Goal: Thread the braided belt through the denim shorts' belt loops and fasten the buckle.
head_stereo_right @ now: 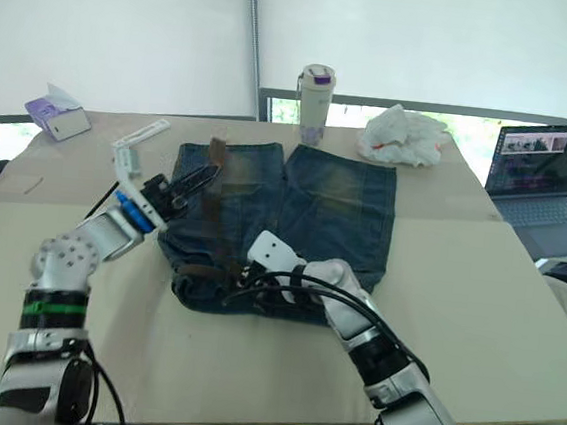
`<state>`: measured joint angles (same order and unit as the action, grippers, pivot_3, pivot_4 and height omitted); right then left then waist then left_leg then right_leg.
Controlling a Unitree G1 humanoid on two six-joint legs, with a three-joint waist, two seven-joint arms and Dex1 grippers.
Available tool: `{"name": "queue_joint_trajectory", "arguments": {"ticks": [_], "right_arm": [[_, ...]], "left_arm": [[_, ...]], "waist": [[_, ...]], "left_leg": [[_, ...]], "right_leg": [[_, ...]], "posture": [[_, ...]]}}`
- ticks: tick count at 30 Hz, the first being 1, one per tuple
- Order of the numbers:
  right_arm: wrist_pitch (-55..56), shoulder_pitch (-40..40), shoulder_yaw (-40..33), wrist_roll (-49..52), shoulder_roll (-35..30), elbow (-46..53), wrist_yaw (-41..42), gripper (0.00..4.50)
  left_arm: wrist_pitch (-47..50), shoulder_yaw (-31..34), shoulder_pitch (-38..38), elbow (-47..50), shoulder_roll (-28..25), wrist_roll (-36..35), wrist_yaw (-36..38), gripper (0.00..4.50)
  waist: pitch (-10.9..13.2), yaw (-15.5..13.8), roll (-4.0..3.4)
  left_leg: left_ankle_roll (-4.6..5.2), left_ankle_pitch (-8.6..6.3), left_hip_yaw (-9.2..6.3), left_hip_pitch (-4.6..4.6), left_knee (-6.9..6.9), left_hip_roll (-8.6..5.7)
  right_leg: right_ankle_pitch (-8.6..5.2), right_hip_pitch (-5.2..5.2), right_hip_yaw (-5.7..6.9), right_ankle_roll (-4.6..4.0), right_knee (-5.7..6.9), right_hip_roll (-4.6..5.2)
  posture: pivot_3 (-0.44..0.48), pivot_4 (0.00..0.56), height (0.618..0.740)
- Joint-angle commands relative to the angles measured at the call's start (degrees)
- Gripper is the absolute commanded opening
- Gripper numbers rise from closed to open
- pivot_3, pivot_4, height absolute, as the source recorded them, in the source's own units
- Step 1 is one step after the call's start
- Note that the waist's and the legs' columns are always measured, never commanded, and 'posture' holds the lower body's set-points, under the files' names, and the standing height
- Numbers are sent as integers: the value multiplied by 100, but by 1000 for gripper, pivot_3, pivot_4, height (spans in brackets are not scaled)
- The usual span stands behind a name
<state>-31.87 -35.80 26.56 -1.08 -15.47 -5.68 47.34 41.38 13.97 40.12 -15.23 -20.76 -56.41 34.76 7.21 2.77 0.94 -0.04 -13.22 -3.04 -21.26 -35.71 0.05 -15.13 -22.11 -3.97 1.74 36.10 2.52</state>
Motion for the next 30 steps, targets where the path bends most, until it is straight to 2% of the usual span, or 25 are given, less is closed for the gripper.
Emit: {"name": "queue_joint_trajectory", "arguments": {"ticks": [1, 7, 13, 19, 22, 26, 30], "right_arm": [[-357, 179, 341, -139, -17, -342, 110, 84], [-337, 150, 277, -180, 15, -467, 17, 84], [-364, 241, 218, -186, -6, -422, -77, 84], [-455, 408, 178, -176, -50, -271, -172, 84], [-484, 474, 136, -166, -45, -216, -235, 84], [-483, 575, 57, -160, -28, -124, -375, 84], [-365, 670, -53, -111, -37, 59, -488, 84]], "left_arm": [[-259, -71, 455, -136, 135, 216, 430, 0], [-267, -540, 603, -128, 538, 659, 965, 0], [-15, -1256, 256, 440, 904, 908, 1423, 0], [777, -1074, 174, 1014, 1307, 75, 1515, 0], [1277, -1189, 43, 1374, 1285, -231, 1744, 0], [1321, -1235, -172, 1482, 1198, -48, 1770, 0], [950, -737, -63, 1020, 1253, 158, 1291, 0]], "waist": [[0, 2, 0], [0, 0, 0], [-2, 3, -2], [-5, -19, -6], [-4, -35, -6], [-6, -33, -8], [-6, -48, -8]], "left_leg": [[0, 0, 0, -1, 0, 0], [0, 0, -1, 0, -1, 1], [0, 0, -1, 0, -1, 0], [0, 0, -2, 2, -4, 1], [0, 0, -3, -1, -6, -2], [0, 0, -2, 0, -6, -3], [0, 0, -4, 3, -8, -4]], "right_leg": [[0, 0, 0, 0, -1, 0], [0, 1, 0, 1, 1, 0], [0, 4, -1, 1, 1, 0], [-2, 8, -1, 4, 2, 1], [-3, 10, 1, 6, 1, 3], [-4, 11, 0, 7, 0, 3], [-4, 15, 1, 7, -1, 4]], "posture": [[0, 150, 740], [0, 150, 740], [0, 150, 740], [0, 150, 740], [0, 150, 740], [0, 150, 740], [0, 150, 740]]}}
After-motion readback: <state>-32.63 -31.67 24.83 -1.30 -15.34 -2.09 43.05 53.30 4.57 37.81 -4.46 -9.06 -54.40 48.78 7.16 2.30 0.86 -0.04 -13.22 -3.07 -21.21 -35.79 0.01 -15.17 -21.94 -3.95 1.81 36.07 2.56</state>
